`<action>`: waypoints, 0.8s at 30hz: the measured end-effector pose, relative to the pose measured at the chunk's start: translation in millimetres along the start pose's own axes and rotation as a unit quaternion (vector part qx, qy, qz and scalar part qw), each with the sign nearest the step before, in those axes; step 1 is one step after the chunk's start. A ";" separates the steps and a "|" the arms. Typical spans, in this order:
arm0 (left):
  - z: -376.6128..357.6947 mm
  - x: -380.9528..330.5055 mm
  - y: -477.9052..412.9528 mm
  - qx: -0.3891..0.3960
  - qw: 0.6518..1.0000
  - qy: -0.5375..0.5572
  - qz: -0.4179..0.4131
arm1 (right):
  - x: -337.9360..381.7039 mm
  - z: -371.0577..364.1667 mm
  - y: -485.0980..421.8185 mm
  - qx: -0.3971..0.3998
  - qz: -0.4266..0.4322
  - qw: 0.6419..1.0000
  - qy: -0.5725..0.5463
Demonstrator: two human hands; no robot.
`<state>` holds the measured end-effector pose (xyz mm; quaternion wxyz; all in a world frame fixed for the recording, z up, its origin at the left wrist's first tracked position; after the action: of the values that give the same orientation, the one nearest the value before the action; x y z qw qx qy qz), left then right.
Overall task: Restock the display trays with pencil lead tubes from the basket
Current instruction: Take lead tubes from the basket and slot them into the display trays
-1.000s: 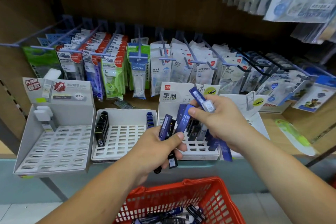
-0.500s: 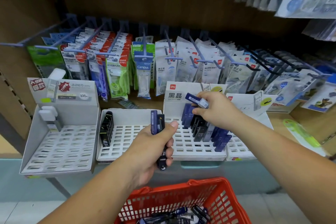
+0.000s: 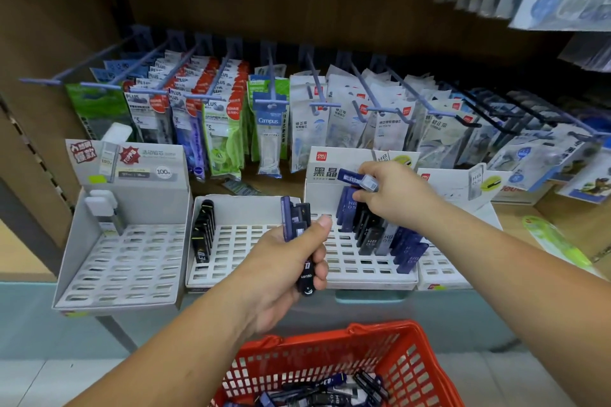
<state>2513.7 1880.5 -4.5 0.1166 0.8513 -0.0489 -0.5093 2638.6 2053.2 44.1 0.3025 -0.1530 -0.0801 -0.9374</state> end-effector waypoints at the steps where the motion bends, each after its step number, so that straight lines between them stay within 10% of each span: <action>1: -0.2 -1.6 1.6 0.006 1.000 -0.001 0.005 | 2.1 0.7 -0.2 0.009 0.005 0.999 -0.031; 12: 6.7 0.8 6.5 0.039 0.997 -0.069 0.016 | -0.5 -2.5 3.6 0.032 -0.004 0.999 0.015; 18: 0.2 3.2 8.3 0.070 0.984 -0.165 0.009 | 49.1 10.1 53.3 0.080 0.056 0.940 -0.326; 24: -11.2 4.7 15.1 0.070 0.971 -0.228 0.009 | 66.5 7.6 78.5 0.078 0.134 0.965 -0.213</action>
<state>2526.3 1866.5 0.3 0.0470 0.7185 -0.1175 -0.6839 2635.6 1955.8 78.1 0.4126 -0.3344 -0.1945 -0.8247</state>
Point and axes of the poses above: each hand's wrist, its own y-axis away from the middle knuckle, its own z-axis out of the back of the hand, x = y × z, the point moved 3 cm from there along -y, towards the middle knuckle, and after that the axes turned 9 degrees about x, right-handed, at the moved point
